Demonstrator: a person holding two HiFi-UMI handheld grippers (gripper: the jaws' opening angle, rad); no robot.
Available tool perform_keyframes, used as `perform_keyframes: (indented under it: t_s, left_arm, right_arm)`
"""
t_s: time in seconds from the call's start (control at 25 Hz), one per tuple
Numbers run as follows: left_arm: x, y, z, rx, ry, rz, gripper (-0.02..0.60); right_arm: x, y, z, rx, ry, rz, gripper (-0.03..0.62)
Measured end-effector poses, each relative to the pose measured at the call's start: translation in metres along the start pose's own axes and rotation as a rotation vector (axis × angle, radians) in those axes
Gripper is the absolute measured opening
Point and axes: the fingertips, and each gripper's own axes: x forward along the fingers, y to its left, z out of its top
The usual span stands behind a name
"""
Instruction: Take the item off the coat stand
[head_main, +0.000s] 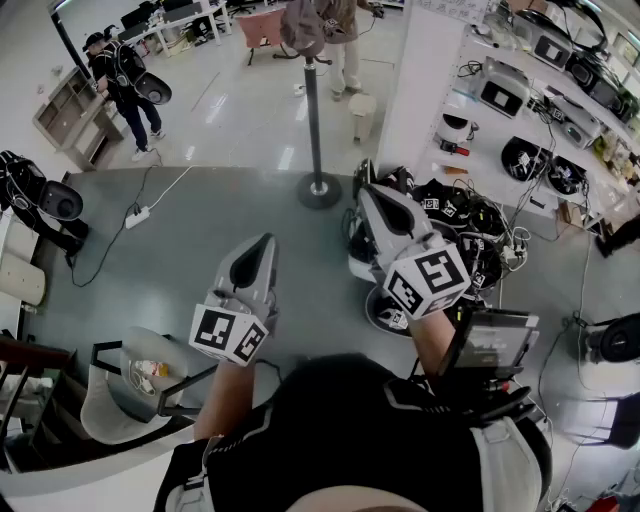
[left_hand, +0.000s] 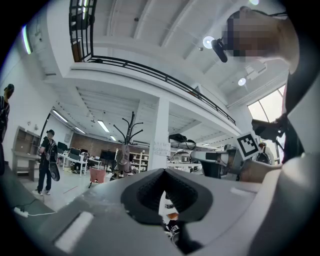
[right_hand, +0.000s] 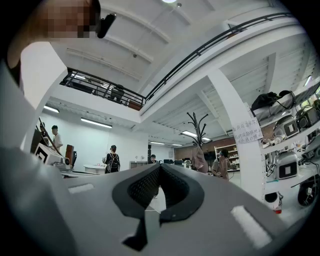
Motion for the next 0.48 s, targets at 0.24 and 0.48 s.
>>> perform_keyframes:
  t_s: [0.24, 0.48]
  left_arm:
    - [-0.0018, 0.0028, 0.0019, 0.001, -0.002, 0.0, 0.017]
    - [-0.0018, 0.0045, 0.0026, -0.005, -0.001, -0.011, 0.017]
  right_arm:
    - [0.0019, 0.0016, 0.0005, 0.004, 0.001, -0.007, 0.008]
    - [0.0049, 0.0065, 0.0047, 0.032, -0.015, 0.008, 0.008]
